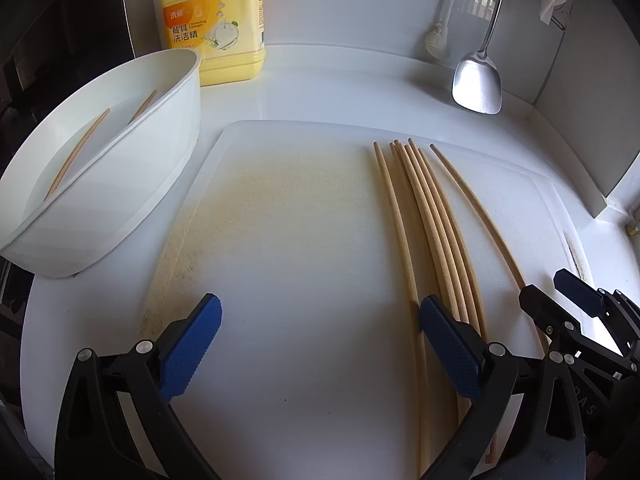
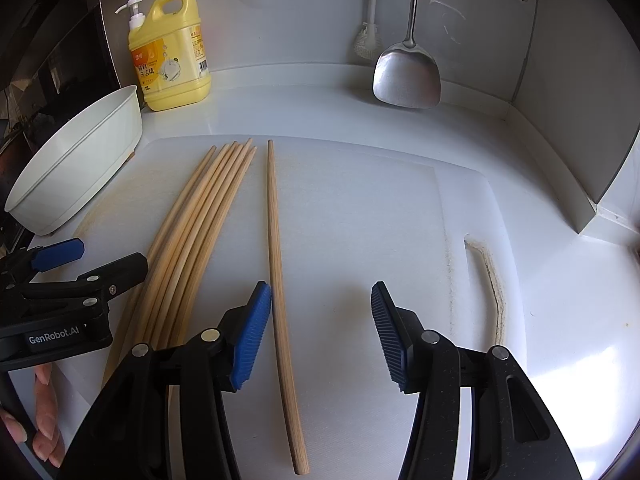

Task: Organize utensils
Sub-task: 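Push one chopstick away from the row with the right tool, then close the right tool on the separated wooden chopstick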

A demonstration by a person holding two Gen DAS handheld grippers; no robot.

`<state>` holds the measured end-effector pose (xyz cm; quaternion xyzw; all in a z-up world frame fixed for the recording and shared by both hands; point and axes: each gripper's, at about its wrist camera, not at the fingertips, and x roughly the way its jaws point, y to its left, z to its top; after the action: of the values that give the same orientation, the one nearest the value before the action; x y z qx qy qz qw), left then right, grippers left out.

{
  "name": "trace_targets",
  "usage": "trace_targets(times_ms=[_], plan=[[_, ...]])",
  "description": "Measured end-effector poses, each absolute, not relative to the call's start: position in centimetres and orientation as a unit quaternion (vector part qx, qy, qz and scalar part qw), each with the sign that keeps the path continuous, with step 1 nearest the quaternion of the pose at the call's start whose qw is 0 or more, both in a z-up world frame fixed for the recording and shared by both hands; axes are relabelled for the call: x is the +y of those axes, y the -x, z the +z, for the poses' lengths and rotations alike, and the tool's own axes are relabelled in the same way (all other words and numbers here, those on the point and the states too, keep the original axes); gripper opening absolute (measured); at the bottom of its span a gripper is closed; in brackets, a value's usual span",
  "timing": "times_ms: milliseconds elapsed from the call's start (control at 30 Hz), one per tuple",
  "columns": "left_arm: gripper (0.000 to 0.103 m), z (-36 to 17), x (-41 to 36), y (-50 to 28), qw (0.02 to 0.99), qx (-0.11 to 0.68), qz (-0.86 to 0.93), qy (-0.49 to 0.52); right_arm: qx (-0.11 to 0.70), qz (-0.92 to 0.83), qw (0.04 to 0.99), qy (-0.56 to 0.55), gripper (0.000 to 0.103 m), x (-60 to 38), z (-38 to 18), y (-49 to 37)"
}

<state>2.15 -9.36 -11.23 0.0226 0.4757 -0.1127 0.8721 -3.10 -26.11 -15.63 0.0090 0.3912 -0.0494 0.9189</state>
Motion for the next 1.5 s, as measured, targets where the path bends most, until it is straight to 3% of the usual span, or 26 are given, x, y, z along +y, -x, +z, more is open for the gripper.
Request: trace_targets(times_ms=[1000, 1100, 1200, 1333, 1500], plan=[[0.095, -11.4, -10.3, -4.1, 0.883, 0.462, -0.080, -0.031, 0.387, -0.029, 0.922, 0.012, 0.052, -25.7, -15.7, 0.9], [0.086, -11.2, -10.6, -3.7, 0.885, 0.456, -0.092, -0.037, 0.386, -0.024, 0.922, 0.014, 0.052, -25.4, -15.7, 0.8], [0.069, -10.9, -11.2, -3.2, 0.887, 0.448, -0.106, -0.044, 0.383, -0.022, 0.923, 0.016, 0.049, -25.2, -15.7, 0.8], [0.055, -10.7, -11.8, -2.7, 0.889, 0.440, -0.115, -0.050, 0.382, -0.011, 0.924, 0.027, 0.034, -24.4, -15.6, 0.6], [0.025, -10.5, -12.2, -2.3, 0.890, 0.435, -0.121, -0.061, 0.384, 0.002, 0.923, 0.035, 0.021, -23.9, -15.5, 0.3]])
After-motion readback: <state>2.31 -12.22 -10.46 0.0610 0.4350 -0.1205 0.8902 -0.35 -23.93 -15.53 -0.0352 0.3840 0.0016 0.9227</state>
